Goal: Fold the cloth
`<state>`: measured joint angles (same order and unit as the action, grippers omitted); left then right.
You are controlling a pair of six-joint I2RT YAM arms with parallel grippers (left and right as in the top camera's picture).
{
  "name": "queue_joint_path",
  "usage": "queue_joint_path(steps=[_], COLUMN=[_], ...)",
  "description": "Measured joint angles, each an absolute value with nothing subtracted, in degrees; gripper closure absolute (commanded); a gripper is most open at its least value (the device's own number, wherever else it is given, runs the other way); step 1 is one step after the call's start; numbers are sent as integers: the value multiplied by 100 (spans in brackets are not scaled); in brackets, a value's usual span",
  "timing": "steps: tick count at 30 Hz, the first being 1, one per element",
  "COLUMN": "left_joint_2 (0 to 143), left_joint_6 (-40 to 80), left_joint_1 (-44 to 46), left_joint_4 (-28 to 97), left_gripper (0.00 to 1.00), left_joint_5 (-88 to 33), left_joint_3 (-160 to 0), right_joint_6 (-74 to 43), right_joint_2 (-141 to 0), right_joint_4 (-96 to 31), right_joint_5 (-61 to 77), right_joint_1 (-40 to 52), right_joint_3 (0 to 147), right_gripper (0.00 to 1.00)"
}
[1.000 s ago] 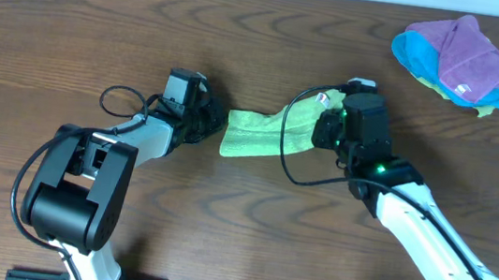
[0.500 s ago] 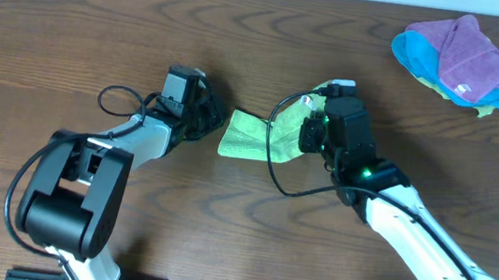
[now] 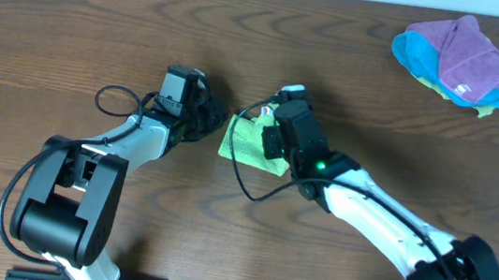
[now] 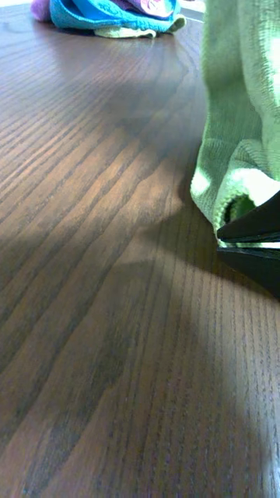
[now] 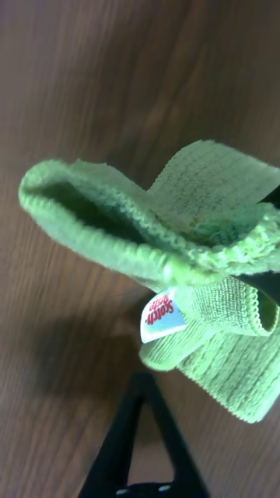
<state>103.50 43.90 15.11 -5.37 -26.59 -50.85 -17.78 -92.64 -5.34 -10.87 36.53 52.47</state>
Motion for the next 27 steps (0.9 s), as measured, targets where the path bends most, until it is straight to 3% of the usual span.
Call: queue_joint_path(steps=[10, 21, 27], left_joint_2=[9815, 9518, 9445], left_joint_6=[4064, 3859, 3745], left_joint_1=[891, 781, 666], left_joint_4=[12, 193, 283], left_gripper=[94, 94, 94], left_joint_5=[-2657, -2659, -2659], left_joint_3=[-5087, -5087, -5087], right_joint_6=[-1732, -1734, -1758], right_joint_2=[-9819, -10285, -10353], right_joint_4=[-534, -268, -226], right_joint_5=[-1144, -1157, -1140], right_joint_1=[3948, 4370, 4401], right_joint_3=[5610, 5623, 5623], right_gripper=[99, 99, 80])
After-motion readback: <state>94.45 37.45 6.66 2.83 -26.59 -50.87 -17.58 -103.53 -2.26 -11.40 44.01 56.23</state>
